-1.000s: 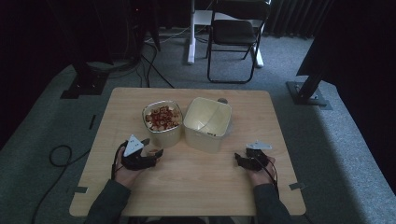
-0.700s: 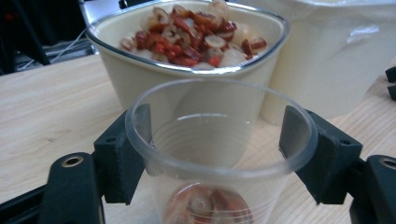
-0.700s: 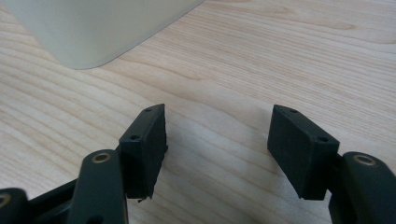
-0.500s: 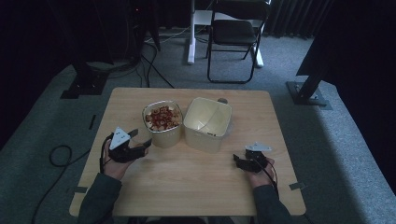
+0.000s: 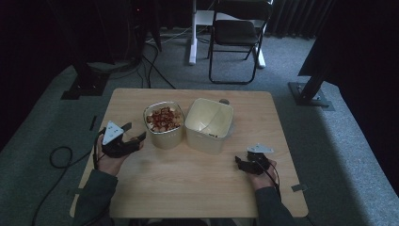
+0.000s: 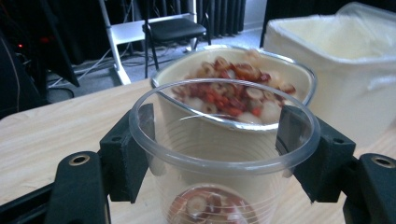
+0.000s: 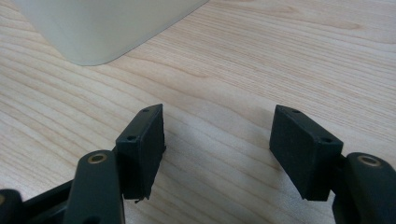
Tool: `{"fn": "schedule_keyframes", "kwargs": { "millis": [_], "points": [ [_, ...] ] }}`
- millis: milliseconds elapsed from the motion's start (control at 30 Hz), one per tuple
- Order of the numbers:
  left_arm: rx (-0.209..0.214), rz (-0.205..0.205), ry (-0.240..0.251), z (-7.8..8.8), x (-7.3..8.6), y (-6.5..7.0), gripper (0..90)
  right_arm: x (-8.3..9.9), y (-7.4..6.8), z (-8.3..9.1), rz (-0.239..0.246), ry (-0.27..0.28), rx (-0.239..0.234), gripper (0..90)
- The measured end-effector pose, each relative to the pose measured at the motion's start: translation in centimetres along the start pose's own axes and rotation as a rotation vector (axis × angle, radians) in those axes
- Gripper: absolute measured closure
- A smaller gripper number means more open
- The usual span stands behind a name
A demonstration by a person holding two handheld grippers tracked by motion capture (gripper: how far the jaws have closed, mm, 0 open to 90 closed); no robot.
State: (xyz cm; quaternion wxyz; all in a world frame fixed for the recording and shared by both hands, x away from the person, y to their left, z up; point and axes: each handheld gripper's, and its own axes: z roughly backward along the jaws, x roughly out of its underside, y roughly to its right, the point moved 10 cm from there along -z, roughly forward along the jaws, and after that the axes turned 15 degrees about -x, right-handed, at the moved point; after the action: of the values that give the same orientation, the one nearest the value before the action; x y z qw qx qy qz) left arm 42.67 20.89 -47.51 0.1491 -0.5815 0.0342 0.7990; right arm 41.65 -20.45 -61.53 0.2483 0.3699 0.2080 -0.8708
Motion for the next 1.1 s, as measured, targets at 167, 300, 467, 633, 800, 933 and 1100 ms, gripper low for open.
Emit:
{"fn": "schedule_keyframes", "kwargs": {
  "millis": [167, 300, 467, 633, 800, 933, 1100],
  "points": [
    [-0.024, 0.011, 0.013, -0.5, -1.2, -1.3, 29.3, 0.0, 0.0, 0.0, 0.0, 0.0, 0.0, 35.1],
    [-0.044, 0.018, 0.026, -1.2, -2.3, -2.4, 29.3, 0.0, 0.0, 0.0, 0.0, 0.0, 0.0, 34.8],
    [-0.065, 0.003, 0.045, -2.0, -3.8, -3.3, 29.3, 0.0, 0.0, 0.0, 0.001, 0.0, -0.001, 34.6],
    [-0.081, -0.018, 0.048, -3.0, -4.9, -3.9, 29.3, 0.0, -0.1, 0.0, 0.001, 0.0, -0.001, 34.6],
    [-0.097, -0.018, 0.046, -4.0, -5.7, -4.5, 29.3, 0.0, -0.1, 0.0, 0.002, -0.001, -0.001, 34.6],
    [-0.108, -0.031, 0.046, -4.6, -6.3, -4.8, 29.3, 0.0, -0.1, 0.0, 0.002, -0.001, -0.001, 34.6],
    [-0.124, -0.039, 0.046, -5.2, -7.0, -5.2, 29.3, 0.0, -0.1, 0.0, 0.001, -0.001, -0.001, 34.7]
  ]
}}
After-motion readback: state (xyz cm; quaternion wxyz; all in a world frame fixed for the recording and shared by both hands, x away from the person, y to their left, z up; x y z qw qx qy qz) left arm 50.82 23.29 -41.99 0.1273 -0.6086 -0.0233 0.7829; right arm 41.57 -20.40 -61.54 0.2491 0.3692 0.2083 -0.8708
